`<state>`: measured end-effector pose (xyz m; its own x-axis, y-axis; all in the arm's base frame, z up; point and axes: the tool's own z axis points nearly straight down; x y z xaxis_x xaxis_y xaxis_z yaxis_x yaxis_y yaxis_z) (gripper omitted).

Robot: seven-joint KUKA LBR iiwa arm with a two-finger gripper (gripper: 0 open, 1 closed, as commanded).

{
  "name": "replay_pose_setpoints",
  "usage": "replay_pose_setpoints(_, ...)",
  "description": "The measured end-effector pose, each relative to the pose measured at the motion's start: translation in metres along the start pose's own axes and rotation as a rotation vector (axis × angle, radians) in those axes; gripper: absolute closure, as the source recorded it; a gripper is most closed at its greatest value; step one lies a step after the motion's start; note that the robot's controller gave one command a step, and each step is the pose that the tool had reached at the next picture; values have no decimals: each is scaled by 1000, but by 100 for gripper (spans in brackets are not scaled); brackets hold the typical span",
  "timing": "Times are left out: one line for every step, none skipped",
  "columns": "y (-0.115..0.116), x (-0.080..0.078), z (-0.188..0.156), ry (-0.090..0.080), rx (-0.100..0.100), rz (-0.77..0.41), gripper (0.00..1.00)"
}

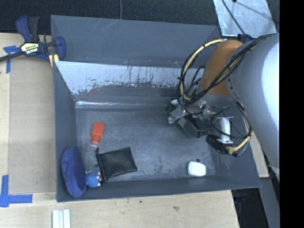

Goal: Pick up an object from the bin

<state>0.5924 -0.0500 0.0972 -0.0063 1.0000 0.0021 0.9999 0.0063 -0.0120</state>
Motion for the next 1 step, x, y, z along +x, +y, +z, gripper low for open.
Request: replay_pose_setpoints(-2,-1,-20,-2,-7,-3,100)
